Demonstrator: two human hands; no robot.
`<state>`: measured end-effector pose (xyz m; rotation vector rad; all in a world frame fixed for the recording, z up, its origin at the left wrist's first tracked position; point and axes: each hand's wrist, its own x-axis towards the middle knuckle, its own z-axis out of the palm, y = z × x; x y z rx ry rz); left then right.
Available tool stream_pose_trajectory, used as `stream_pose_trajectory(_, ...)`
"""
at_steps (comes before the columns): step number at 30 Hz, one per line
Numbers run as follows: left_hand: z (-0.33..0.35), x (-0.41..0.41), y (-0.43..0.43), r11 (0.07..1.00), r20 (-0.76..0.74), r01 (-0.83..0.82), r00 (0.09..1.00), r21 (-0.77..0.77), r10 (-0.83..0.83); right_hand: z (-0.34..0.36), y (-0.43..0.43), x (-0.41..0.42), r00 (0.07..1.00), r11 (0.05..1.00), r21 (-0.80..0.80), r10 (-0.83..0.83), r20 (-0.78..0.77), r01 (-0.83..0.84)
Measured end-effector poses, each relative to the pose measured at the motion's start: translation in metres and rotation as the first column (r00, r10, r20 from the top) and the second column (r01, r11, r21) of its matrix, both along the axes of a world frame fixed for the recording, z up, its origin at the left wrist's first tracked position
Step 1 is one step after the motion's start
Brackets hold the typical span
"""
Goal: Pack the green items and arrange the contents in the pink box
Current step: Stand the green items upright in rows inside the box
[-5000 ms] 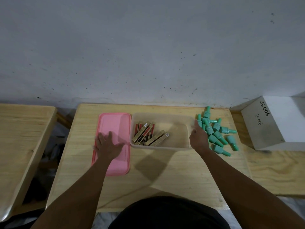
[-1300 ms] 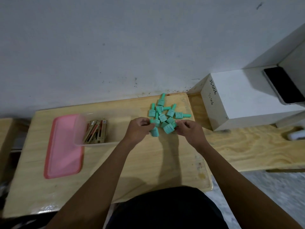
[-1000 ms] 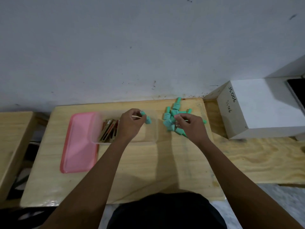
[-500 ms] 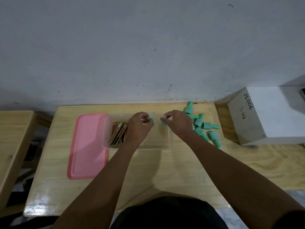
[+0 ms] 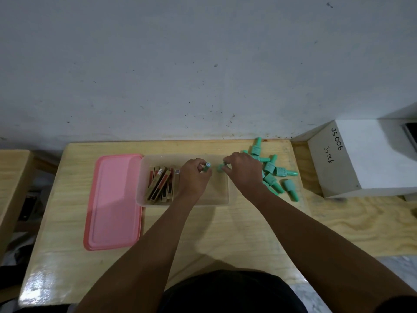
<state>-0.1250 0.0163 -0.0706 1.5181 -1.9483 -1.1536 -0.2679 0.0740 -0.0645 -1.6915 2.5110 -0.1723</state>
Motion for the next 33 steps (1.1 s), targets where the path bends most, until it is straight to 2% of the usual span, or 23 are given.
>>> stream_pose_trajectory(4,-0.005,-0.005,0.0,1.0,0.037,0.008,0.999,-0.02,-0.008,-0.001,0.002,-0.003,1.0,1.0,-0.014,-0.013,0.009,0.013)
stream_pose_trajectory(16,-0.021,-0.015,-0.003,0.999,-0.039,0.007,0.999,-0.044,-0.008,-0.004,0.004,-0.007,0.988,0.996,-0.067,-0.043,0.151,0.054)
stream_pose_trajectory(33,-0.018,-0.022,-0.002,0.998,-0.112,-0.051,0.992,0.041,0.056,-0.007,0.006,-0.01,0.978,0.994,-0.068,-0.075,0.193,0.089)
